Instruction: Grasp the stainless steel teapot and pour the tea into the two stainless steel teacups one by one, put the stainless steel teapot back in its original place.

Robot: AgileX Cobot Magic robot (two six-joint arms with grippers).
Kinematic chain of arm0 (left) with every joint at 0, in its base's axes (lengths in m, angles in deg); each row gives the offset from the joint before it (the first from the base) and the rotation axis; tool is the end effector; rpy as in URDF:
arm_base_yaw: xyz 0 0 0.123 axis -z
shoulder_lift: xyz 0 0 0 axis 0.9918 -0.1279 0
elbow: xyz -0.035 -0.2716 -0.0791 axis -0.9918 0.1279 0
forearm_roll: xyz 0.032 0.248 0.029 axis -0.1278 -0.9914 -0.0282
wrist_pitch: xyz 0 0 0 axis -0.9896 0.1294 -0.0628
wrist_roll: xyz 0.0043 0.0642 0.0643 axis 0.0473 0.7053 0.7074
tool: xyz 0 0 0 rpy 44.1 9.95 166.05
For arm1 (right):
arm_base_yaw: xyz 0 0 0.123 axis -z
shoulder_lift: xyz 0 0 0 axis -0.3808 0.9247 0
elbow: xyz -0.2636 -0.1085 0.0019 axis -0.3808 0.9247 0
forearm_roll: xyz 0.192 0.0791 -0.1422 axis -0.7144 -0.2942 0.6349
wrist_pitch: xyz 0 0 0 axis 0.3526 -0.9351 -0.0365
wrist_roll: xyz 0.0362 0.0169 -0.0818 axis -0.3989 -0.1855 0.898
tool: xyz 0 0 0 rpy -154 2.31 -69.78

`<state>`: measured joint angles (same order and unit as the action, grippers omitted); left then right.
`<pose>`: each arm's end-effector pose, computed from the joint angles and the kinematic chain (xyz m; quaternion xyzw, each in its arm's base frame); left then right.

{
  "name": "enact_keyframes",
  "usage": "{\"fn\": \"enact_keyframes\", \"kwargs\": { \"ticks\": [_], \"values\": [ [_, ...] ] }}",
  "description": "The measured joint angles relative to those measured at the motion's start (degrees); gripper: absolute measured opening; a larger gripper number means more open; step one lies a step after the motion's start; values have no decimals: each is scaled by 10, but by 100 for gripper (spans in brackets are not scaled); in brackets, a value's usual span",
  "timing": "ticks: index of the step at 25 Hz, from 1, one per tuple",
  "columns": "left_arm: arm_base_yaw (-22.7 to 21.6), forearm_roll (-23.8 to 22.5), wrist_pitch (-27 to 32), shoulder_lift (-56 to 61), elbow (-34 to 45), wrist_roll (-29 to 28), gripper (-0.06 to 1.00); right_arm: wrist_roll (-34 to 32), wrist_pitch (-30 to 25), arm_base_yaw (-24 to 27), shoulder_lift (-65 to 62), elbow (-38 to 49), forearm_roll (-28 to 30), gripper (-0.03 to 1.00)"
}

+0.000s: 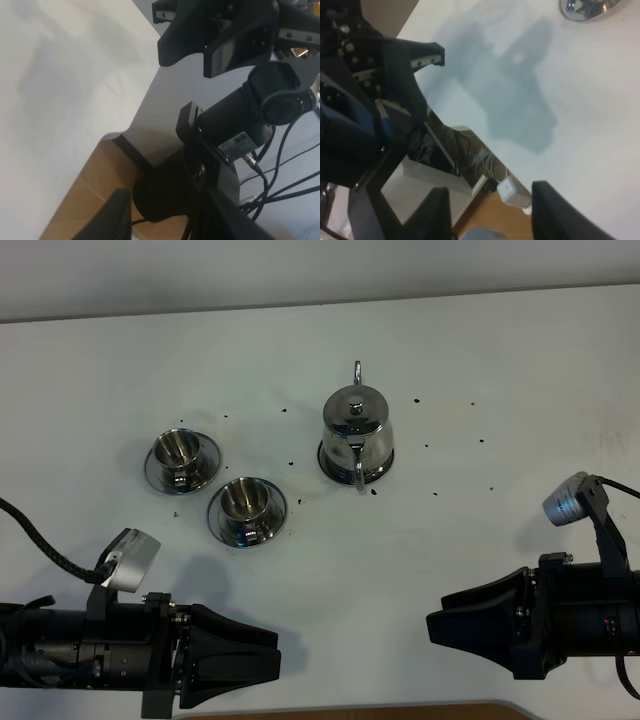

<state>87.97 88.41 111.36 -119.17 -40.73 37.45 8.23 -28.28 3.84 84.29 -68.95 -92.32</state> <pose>0.1451 -0.0981 0.1288 0.2861 0.7733 -0.5237 0.2140 0.1411 0.1237 0.1736 -0.2871 0.8026 0.4607 0.2472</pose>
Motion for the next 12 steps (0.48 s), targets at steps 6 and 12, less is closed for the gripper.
{"fn": "enact_keyframes", "kwargs": {
  "ticks": [6, 12],
  "values": [
    [0, 0, 0, 0, 0, 0, 39, 0, 0, 0, 0, 0, 0, 38],
    [0, 0, 0, 0, 0, 0, 39, 0, 0, 0, 0, 0, 0, 38]
  ]
}}
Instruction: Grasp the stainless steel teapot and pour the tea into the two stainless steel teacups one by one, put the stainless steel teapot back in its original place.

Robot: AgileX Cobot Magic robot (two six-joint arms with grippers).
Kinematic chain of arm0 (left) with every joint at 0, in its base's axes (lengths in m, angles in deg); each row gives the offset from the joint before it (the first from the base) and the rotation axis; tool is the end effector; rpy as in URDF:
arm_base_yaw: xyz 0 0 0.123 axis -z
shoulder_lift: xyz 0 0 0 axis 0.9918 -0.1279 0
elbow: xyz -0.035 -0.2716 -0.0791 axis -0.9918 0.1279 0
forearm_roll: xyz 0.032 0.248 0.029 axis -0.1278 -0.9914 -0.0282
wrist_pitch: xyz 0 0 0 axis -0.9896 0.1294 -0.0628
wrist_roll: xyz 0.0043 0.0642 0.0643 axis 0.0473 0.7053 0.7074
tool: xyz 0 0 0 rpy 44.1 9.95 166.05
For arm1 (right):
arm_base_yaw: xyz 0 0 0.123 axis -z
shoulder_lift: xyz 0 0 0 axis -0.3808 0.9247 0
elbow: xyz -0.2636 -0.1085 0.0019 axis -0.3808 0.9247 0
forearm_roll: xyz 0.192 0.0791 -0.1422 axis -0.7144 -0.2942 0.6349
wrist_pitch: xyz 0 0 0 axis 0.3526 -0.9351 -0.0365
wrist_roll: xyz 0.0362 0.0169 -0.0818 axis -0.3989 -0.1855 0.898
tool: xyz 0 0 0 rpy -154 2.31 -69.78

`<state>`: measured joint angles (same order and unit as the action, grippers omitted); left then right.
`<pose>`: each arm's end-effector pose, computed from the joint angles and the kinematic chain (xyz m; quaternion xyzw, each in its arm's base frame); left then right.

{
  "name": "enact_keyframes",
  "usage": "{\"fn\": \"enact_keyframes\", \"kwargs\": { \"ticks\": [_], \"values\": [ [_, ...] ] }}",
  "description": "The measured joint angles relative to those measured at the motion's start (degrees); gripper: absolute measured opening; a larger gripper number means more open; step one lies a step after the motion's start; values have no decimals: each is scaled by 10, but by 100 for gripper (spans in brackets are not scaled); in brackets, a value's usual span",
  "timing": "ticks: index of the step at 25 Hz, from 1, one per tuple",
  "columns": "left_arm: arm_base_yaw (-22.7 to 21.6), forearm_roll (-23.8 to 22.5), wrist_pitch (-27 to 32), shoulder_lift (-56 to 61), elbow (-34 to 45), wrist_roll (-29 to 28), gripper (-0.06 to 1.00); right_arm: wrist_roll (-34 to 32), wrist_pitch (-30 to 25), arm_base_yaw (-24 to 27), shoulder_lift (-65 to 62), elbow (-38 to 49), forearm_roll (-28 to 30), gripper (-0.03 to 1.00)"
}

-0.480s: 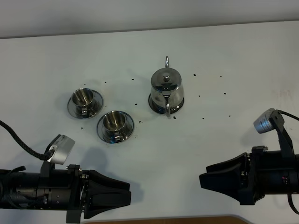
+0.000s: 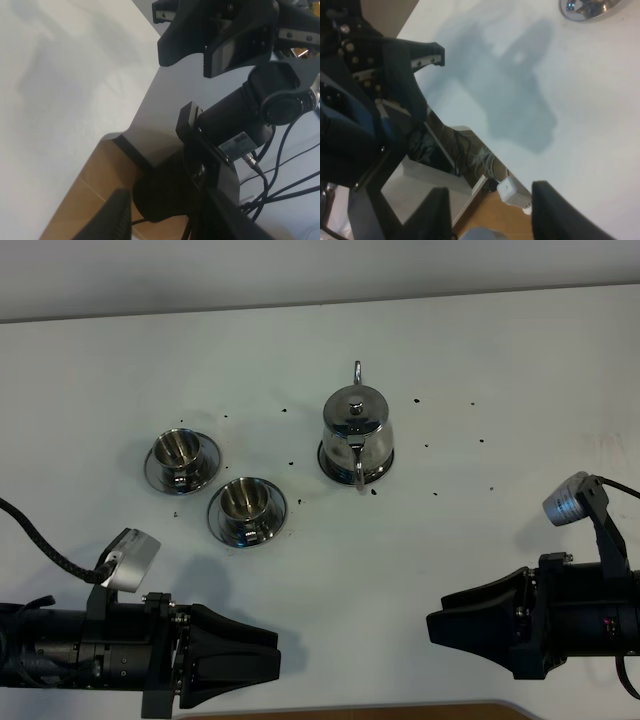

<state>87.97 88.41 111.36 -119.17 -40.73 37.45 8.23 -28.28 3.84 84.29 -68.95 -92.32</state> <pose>0.1451 -0.0981 0.1288 0.2861 0.7733 -0.5237 0.2140 0.1411 0.1237 0.1736 -0.2871 0.8026 0.4607 0.2472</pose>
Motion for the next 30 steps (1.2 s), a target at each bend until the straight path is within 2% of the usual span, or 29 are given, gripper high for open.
{"fn": "enact_keyframes", "kwargs": {
  "ticks": [6, 13, 16, 19, 22, 25, 30],
  "values": [
    [0, 9, 0, 0, 0, 0, 39, 0, 0, 0, 0, 0, 0, 38],
    [0, 67, 0, 0, -1, 0, 39, 0, 0, 0, 0, 0, 0, 38],
    [0, 73, 0, -1, -18, -3, 39, 0, 0, 0, 0, 0, 0, 38],
    [0, 73, 0, -2, -56, -33, 39, 0, 0, 0, 0, 0, -1, 38],
    [0, 67, 0, -3, -104, -84, 39, 0, 0, 0, 0, 0, -9, 38],
    [0, 31, 0, 1, -172, -175, 39, 0, 0, 0, 0, 0, -35, 38],
    [0, -82, 2, 46, -314, -401, 38, 28, 9, 1, 0, 0, -72, 38]
  ]
}}
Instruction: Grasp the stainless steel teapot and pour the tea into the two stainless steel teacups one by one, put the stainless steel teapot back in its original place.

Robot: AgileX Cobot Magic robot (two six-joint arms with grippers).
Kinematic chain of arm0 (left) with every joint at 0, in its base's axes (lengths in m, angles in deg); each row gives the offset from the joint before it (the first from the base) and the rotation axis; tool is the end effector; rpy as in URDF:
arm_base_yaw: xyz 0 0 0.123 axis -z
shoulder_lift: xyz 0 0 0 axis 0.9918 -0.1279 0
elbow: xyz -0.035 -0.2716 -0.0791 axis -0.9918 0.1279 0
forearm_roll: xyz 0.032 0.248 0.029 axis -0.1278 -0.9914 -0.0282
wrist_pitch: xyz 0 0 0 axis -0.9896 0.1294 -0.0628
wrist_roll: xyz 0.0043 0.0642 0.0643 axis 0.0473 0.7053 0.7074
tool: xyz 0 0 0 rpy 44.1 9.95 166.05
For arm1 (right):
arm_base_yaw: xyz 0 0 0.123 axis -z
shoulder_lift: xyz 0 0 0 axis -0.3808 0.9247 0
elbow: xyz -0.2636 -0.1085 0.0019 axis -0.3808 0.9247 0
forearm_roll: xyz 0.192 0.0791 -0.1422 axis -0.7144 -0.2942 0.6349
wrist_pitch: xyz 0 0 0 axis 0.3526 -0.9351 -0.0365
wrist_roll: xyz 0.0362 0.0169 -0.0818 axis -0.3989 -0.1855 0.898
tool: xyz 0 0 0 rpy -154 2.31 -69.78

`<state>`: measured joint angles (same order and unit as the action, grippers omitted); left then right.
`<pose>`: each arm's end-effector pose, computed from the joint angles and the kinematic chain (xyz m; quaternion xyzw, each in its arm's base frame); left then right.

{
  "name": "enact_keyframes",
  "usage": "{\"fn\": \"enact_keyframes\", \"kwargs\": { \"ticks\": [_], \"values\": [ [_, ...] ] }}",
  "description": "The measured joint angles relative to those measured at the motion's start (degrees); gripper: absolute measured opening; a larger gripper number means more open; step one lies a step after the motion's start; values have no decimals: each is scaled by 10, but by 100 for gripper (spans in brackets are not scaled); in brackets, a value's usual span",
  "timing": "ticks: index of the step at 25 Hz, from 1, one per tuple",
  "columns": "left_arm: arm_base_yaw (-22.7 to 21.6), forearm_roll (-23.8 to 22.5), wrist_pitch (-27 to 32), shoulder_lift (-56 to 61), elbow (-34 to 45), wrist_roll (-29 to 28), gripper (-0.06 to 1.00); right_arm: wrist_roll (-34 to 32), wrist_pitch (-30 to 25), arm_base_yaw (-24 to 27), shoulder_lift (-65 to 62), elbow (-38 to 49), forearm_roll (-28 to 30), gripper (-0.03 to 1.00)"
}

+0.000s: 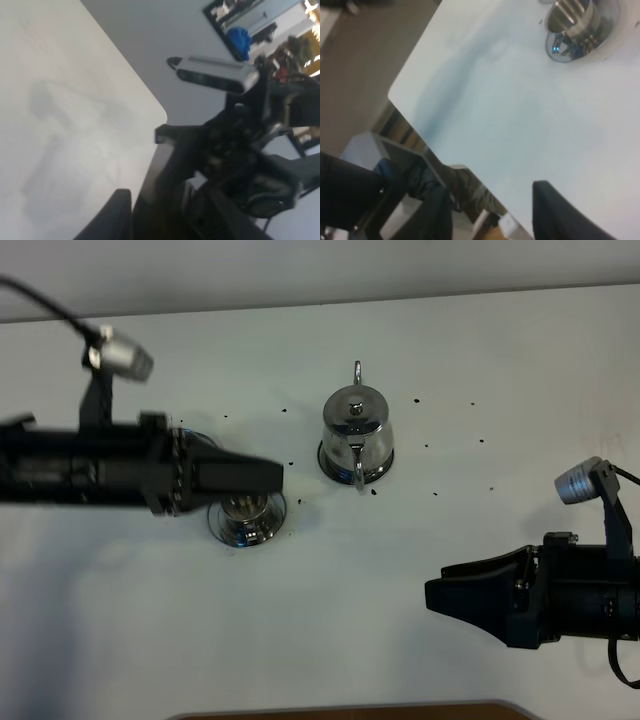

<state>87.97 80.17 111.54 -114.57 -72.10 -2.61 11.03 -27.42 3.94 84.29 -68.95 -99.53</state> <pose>0.2567 -0.1082 0.2283 0.2305 0.7793 -0.5306 0.2409 0.1495 0.1238 0.1778 -0.2489 0.8009 0.4648 0.2838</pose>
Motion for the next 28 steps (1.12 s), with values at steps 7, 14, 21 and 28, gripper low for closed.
{"fn": "enact_keyframes", "kwargs": {
  "ticks": [7, 14, 21, 28],
  "values": [
    [0, -189, 3, 97, -163, -266, 34, -17, 7, 0, 1, -51, 6, 36],
    [0, -466, 4, 207, -219, -520, 33, -209, 67, 0, 3, -192, 172, 31],
    [0, -729, 4, 323, -201, -745, 33, -451, 78, 1, 4, -332, 389, 30],
    [0, -798, 4, 453, -74, -800, 33, -567, 70, -21, 5, -436, 494, 34]
  ]
}}
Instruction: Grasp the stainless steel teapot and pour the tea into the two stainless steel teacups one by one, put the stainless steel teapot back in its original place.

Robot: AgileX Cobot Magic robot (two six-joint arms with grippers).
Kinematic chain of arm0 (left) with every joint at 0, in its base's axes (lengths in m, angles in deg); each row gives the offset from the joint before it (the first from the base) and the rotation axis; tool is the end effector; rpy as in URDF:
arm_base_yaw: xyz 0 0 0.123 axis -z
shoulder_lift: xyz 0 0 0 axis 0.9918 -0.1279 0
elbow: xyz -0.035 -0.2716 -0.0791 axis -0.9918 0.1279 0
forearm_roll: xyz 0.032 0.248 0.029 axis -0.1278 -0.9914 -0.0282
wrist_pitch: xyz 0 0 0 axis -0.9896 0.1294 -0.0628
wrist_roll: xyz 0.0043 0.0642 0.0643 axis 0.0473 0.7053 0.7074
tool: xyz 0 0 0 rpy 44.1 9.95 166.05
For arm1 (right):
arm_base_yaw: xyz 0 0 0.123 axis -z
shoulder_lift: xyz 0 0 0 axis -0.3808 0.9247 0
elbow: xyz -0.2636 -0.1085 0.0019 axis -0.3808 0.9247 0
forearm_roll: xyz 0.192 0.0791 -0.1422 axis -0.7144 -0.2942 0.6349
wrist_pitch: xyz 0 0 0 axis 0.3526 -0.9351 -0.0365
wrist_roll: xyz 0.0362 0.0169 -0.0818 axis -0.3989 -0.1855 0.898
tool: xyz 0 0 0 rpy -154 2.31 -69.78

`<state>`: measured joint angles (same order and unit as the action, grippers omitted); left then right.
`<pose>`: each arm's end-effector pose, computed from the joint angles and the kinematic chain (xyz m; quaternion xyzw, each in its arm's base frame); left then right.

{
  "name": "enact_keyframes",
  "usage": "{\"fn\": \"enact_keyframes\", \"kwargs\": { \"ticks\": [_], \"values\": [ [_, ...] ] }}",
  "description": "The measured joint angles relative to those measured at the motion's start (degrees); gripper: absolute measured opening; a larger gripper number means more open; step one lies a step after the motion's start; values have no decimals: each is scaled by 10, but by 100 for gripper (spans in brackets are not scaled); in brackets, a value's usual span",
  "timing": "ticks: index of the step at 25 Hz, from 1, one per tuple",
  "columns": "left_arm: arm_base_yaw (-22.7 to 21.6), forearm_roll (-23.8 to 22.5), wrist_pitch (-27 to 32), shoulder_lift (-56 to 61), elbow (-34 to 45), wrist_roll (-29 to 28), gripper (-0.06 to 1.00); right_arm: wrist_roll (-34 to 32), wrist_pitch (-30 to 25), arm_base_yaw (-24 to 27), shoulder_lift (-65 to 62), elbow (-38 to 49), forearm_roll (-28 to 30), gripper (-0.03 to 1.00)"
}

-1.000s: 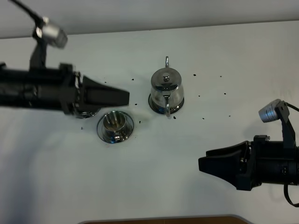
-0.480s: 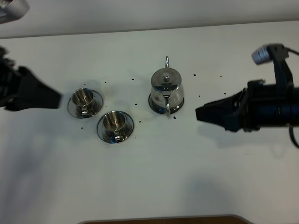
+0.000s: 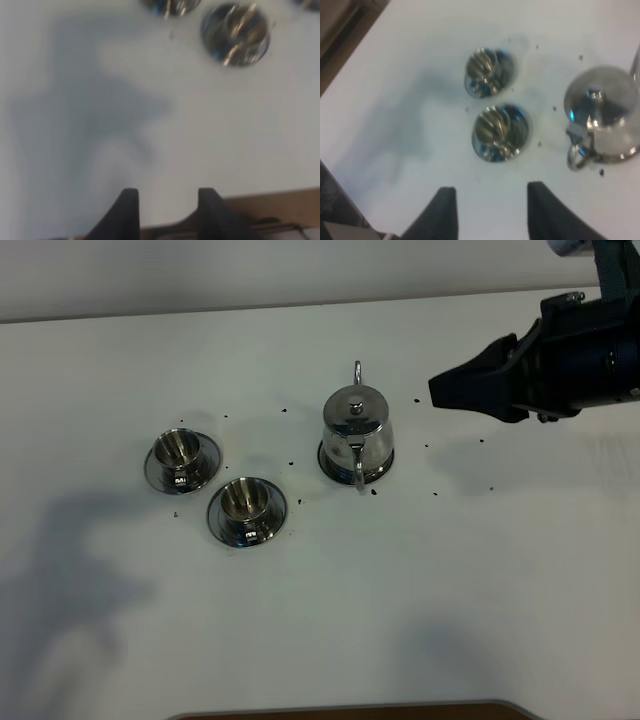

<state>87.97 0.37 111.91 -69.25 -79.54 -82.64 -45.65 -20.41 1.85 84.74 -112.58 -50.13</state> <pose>0.1189 -0.0170 0.3486 0.0274 0.9566 -0.0521 0.2855 0.2451 0.1467 0.3273 -0.2784 0.8382 0.3315 0.3318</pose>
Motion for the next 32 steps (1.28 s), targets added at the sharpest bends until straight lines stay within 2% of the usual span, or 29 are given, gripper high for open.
{"fn": "enact_keyframes", "kwargs": {
  "ticks": [6, 10, 13, 16, 21, 24, 32],
  "values": [
    [0, -44, 0, 91, 120, -2, 33, -50, -5, -29, 3, -50, 31, 42],
    [0, -72, 0, 160, 169, -2, 33, -63, -8, -53, 16, -56, 42, 43],
    [0, -71, -4, 219, 195, -2, 33, -66, -8, -72, 30, -56, 44, 44],
    [0, -68, -35, 280, 220, 1, 33, -78, -1, -85, 46, -56, 44, 44],
    [0, -63, -58, 340, 247, 10, 33, -131, 12, -94, 83, -64, 53, 44],
    [0, -49, -71, 351, 258, 10, 33, -182, -7, -95, 111, -94, 91, 44],
    [0, -47, -76, 351, 261, 10, 33, -362, -105, -98, 200, -230, 256, 44]
  ]
}}
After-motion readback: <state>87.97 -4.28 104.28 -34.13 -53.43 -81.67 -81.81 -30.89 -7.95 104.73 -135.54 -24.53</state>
